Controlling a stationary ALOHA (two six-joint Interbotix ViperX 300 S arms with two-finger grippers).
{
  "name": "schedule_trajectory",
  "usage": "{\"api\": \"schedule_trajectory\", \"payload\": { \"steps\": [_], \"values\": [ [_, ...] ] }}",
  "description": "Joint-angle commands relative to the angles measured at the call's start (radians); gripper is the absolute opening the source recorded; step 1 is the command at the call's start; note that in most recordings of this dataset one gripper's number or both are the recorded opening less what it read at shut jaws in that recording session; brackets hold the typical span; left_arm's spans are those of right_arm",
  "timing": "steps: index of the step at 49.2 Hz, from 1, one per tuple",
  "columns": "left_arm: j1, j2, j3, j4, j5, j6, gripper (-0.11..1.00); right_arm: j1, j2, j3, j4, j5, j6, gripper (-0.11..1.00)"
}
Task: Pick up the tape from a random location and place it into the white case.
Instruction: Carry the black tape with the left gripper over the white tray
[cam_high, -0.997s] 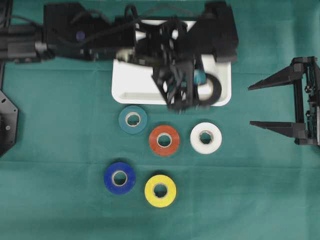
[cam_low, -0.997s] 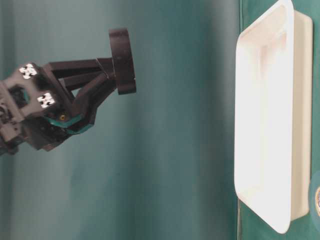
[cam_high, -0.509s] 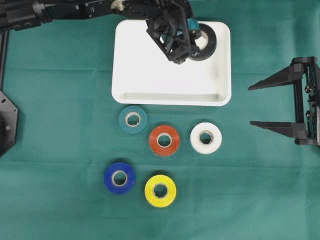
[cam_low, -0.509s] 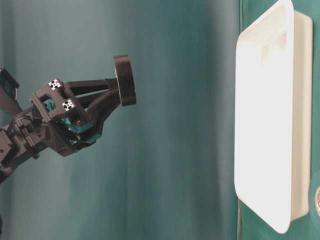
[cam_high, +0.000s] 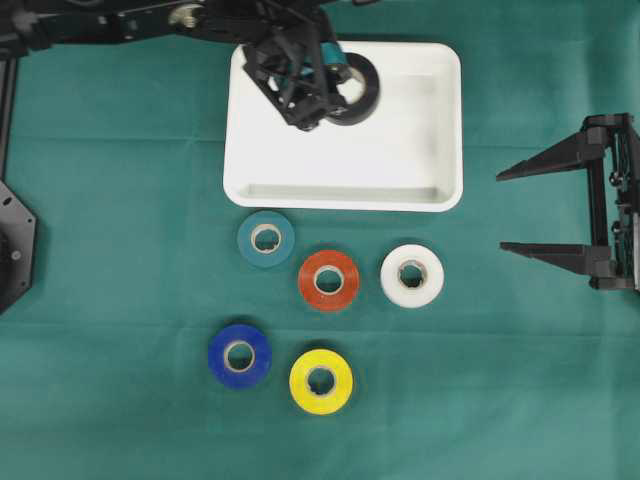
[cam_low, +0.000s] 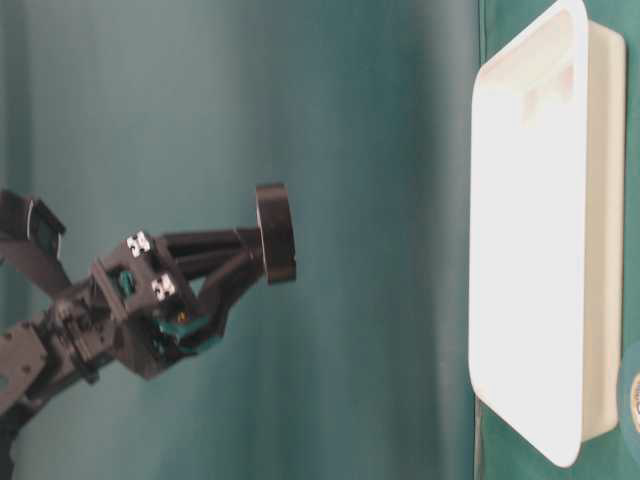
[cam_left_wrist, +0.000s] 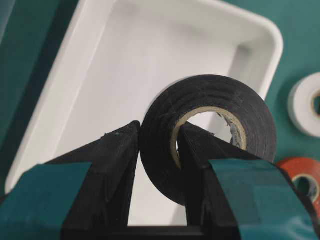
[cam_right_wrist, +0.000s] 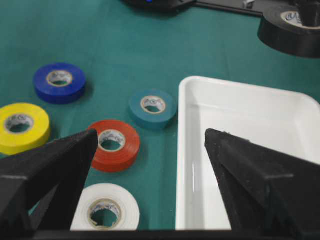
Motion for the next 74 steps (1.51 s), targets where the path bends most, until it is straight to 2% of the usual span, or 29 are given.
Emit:
{"api": "schedule_trajectory", "payload": {
  "steps": [1,59,74],
  "values": [
    [0.006,-0.054,0.008,-0.003,-0.018,-0.003,0.19,0.000,0.003,-0.018,0.000,-0.003,-0.002,0.91],
    [0.006,-0.052,0.011,-0.005,-0.026,-0.003,0.20,0.000,0.005,-0.021,0.000,-0.005,-0.002,0.91],
    [0.006,-0.003,0.035,-0.005,-0.075,-0.003,0.20,0.000,0.005,-0.020,0.000,-0.005,-0.002,0.91]
  ]
}}
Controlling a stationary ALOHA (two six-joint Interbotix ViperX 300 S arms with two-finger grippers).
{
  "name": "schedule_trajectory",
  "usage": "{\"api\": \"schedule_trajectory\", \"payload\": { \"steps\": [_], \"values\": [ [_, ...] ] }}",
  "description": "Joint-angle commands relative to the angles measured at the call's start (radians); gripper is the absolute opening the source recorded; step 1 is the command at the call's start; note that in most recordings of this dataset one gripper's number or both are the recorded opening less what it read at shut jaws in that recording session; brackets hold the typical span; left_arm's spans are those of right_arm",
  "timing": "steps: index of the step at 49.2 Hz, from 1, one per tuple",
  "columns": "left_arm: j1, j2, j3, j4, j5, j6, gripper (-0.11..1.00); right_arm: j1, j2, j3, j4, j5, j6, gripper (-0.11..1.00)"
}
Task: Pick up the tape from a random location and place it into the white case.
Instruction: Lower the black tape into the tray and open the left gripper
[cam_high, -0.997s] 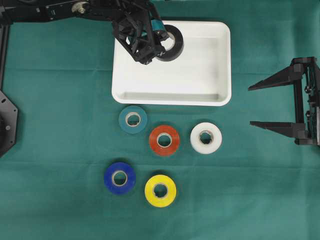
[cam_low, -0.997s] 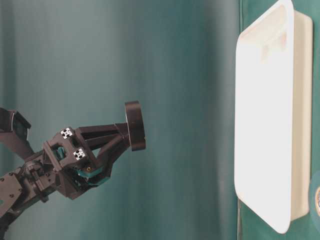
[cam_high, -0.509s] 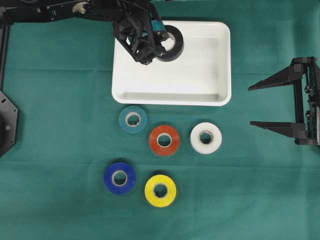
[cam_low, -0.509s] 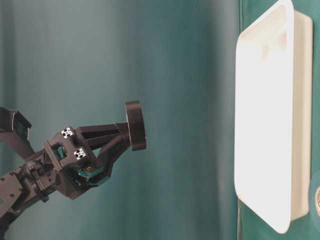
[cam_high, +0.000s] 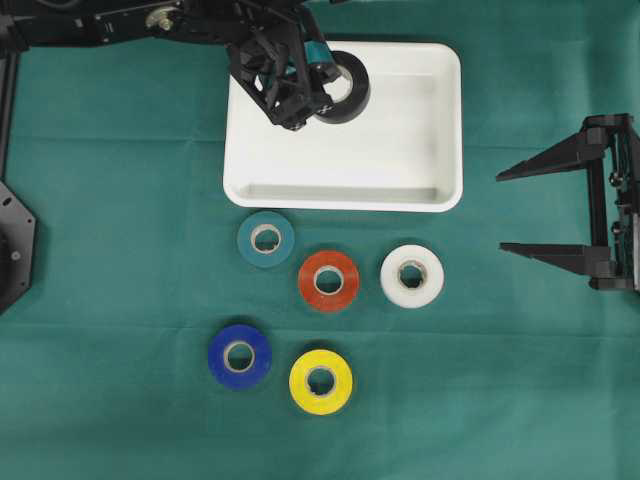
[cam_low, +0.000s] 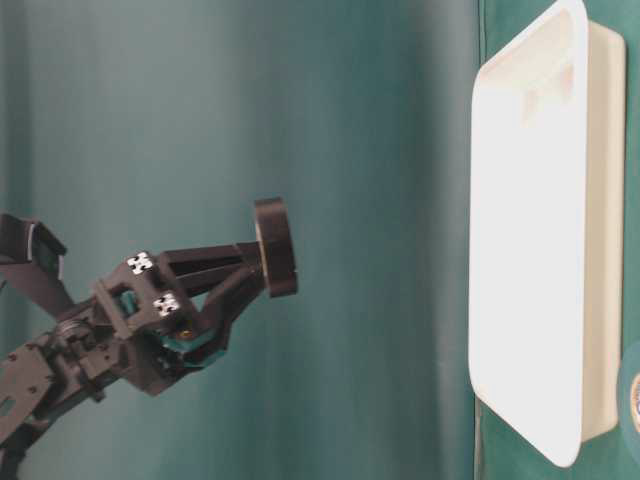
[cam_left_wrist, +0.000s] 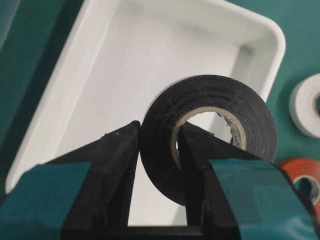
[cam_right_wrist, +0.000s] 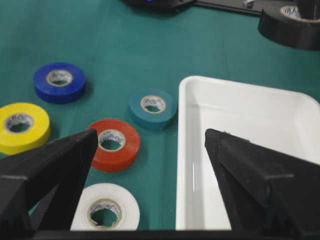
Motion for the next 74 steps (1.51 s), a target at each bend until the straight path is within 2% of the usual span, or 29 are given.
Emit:
{"api": "schedule_trajectory", "payload": {
  "steps": [1,19,46,74],
  "values": [
    [0.000,0.008,-0.006,0.000,-0.020,-0.002,0.20,0.000,0.005,-0.020,-0.002,-0.005,-0.002,0.91],
    [0.015,0.137,0.028,0.000,-0.086,-0.002,0.20,0.000,0.009,-0.018,-0.002,-0.005,-0.002,0.91],
    [0.058,0.245,0.094,-0.005,-0.232,0.000,0.20,0.000,0.026,-0.018,-0.002,-0.012,-0.003,0.91],
    [0.063,0.282,0.094,-0.005,-0.250,0.005,0.20,0.000,0.026,-0.018,-0.002,-0.012,-0.003,0.91]
  ]
}}
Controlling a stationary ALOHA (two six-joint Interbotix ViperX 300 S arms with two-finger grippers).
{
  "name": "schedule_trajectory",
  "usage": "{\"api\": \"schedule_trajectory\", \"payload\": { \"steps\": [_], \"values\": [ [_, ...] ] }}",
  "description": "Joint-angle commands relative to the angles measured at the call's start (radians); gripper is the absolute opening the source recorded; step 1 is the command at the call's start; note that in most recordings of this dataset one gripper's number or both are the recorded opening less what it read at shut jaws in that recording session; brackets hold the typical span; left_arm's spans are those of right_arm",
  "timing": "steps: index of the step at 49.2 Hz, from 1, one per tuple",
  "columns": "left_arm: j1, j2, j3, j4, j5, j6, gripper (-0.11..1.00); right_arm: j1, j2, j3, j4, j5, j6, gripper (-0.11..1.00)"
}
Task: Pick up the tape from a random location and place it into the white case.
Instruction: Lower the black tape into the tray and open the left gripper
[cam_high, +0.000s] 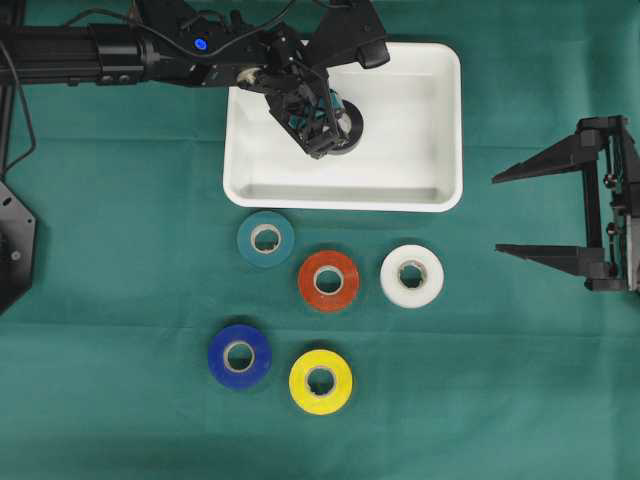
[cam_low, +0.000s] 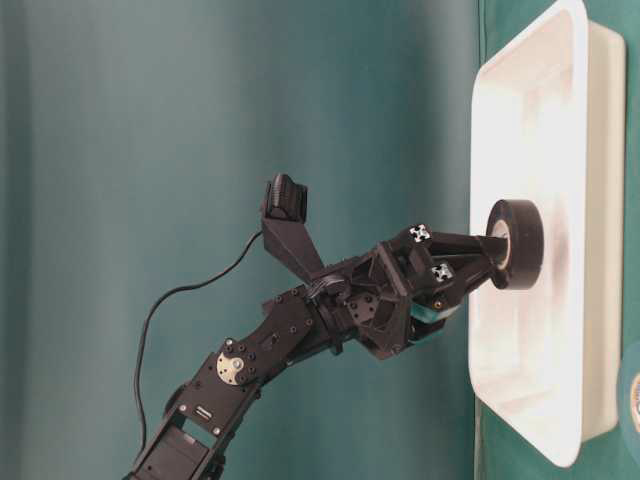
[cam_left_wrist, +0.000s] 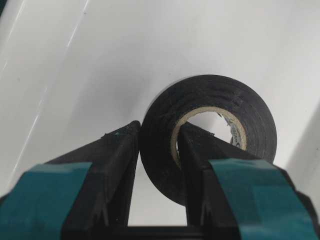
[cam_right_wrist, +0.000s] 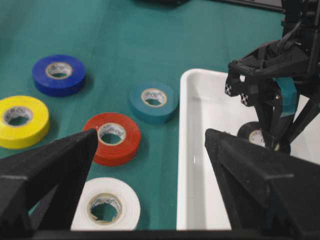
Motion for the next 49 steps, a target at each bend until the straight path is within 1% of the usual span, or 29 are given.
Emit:
{"api": "schedule_trajectory", "payload": {
  "steps": [1,4,6,8,15,17,19,21,26,36,49],
  "values": [
    [0.003,-0.021,-0.011,-0.002,-0.006,-0.003,0.20,0.000,0.003,-0.018,-0.002,-0.009,-0.002,0.91],
    [0.003,-0.020,-0.011,-0.005,-0.006,-0.003,0.20,0.000,0.003,-0.018,-0.002,-0.009,-0.002,0.91],
    [0.003,-0.020,-0.011,-0.006,-0.006,-0.003,0.25,-0.002,0.003,-0.018,-0.002,-0.009,-0.002,0.91],
    [0.005,-0.020,-0.011,-0.008,-0.006,-0.005,0.36,0.000,0.003,-0.018,-0.002,-0.009,-0.002,0.91],
    [0.003,-0.021,-0.011,-0.008,-0.003,-0.003,0.79,0.000,0.003,-0.018,-0.002,-0.009,0.000,0.91],
    [0.003,-0.021,-0.011,-0.008,0.000,-0.003,0.89,0.000,0.003,-0.018,-0.002,-0.009,0.000,0.91],
    [0.003,-0.021,-0.011,-0.008,0.002,-0.003,0.96,0.000,0.003,-0.018,-0.002,-0.009,0.000,0.91],
    [0.003,-0.021,-0.009,-0.008,0.002,-0.003,0.96,0.000,0.003,-0.018,-0.002,-0.009,0.000,0.91],
    [0.003,-0.023,-0.011,-0.008,0.008,-0.003,0.90,0.000,0.003,-0.018,-0.002,-0.009,0.002,0.91],
    [0.003,-0.048,-0.021,-0.008,0.054,-0.006,0.91,0.000,0.003,-0.020,-0.002,-0.008,0.002,0.91],
    [0.003,-0.172,-0.057,-0.008,0.144,-0.006,0.91,-0.002,0.000,-0.021,-0.002,-0.006,0.002,0.91]
  ]
}}
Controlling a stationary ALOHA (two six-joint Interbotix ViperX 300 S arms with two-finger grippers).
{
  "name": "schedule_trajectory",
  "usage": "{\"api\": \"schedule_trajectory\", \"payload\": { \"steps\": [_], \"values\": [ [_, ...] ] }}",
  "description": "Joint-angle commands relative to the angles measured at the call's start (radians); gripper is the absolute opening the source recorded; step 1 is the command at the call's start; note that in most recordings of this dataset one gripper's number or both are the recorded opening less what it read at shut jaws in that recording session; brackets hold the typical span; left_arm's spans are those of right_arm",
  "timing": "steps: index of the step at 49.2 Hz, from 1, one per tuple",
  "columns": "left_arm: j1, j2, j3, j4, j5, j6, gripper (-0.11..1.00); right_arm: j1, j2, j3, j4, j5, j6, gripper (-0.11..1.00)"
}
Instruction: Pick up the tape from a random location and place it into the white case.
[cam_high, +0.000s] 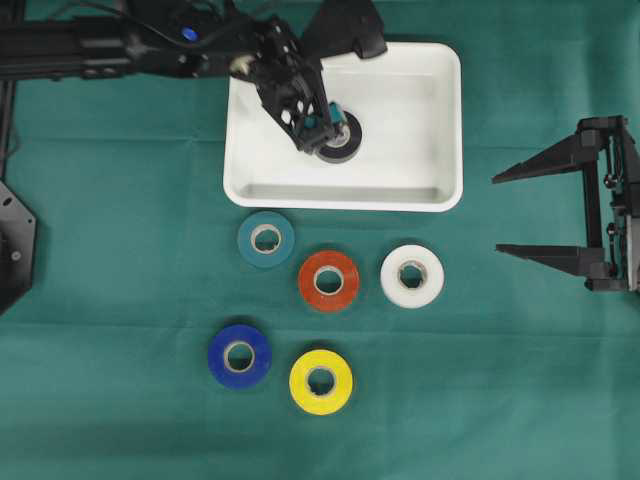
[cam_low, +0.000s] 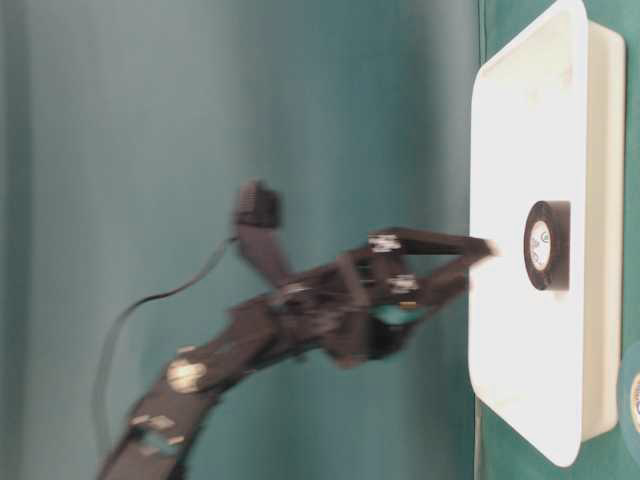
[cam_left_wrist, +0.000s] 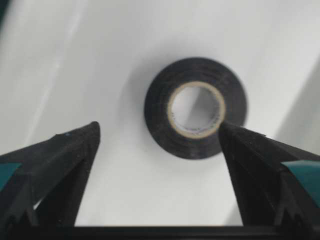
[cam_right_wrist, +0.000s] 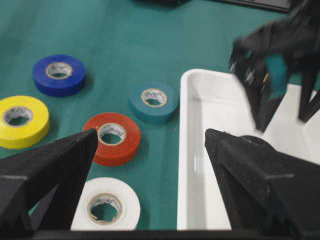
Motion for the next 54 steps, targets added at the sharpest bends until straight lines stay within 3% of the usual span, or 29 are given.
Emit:
{"api": "schedule_trajectory", "payload": {
  "steps": [1,23,48,54],
  "values": [
    [0.003,-0.087,-0.037,-0.002,0.025,0.000,0.91,0.000,0.002,-0.021,0.000,-0.005,0.002,0.91],
    [-0.011,-0.152,-0.028,0.003,0.077,0.002,0.91,0.000,0.000,-0.026,0.000,-0.005,0.002,0.91],
    [-0.232,-0.167,0.003,0.000,0.011,0.000,0.91,0.000,0.000,-0.028,0.002,-0.003,0.005,0.91],
    [-0.252,-0.173,0.011,0.000,-0.008,0.002,0.91,0.000,0.000,-0.029,0.002,-0.005,0.005,0.91]
  ]
}}
